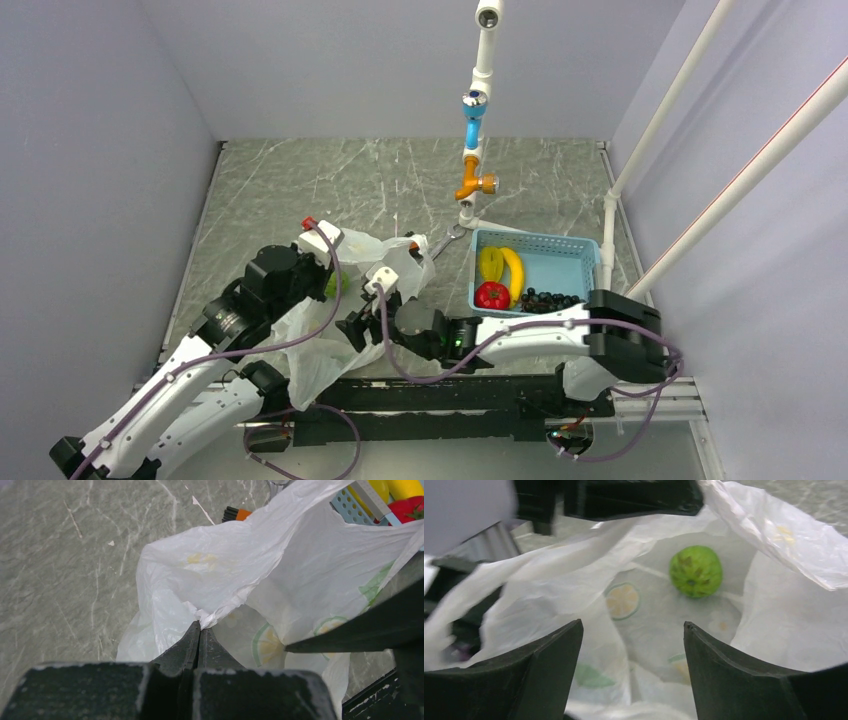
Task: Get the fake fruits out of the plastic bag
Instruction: Take out the fake fruit from the plastic bag.
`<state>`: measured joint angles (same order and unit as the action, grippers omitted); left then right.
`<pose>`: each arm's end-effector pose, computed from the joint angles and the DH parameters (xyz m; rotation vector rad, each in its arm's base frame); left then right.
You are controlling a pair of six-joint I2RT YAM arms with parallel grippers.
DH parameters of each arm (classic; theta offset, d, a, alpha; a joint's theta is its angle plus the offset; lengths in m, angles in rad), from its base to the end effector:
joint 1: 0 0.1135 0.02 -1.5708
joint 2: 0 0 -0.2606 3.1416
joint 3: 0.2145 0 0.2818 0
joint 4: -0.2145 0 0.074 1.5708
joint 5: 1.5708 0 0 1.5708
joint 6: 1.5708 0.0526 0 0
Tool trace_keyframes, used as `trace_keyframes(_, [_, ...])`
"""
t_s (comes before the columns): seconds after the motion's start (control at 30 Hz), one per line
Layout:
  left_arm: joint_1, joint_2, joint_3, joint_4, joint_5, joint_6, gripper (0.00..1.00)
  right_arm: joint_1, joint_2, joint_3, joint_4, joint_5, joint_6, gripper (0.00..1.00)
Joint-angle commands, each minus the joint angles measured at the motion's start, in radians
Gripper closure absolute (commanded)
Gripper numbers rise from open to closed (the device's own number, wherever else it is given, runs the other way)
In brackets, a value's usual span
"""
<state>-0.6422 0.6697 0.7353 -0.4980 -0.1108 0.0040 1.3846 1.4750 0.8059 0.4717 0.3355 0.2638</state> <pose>0.1646 -0.1158 0.3003 0.5710 1.9301 -0.2979 0.0854 0.3599 0.2249 -0.7569 1.6839 0.8901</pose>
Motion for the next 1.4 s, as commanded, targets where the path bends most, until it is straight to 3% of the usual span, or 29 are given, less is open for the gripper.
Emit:
trace_keyframes(0.0, [-0.003,-0.042,0.026,0.026,-0.037,-0.016,1.00,0.002,0.113,0.034,0.262,0.175,-0.083,0.20])
trace_keyframes(0.2, [-0.004,-0.045,0.028,0.023,-0.040,-0.016,1.00,-0.002,0.269,0.096,0.371,0.243,-0.150,0.11])
trace_keyframes(0.43, [-0.004,-0.039,0.027,0.026,-0.033,-0.016,1.00,-0.034,0.398,0.153,0.442,0.212,-0.201,0.03])
trace_keyframes(0.9, [-0.006,-0.045,0.025,0.026,-0.040,-0.016,1.00,-0.122,0.574,0.274,0.451,0.052,-0.193,0.02])
trace_keyframes(1.37, [-0.006,-0.030,0.027,0.023,-0.042,-0.016,1.00,-0.158,0.711,0.369,0.388,0.045,-0.115,0.09])
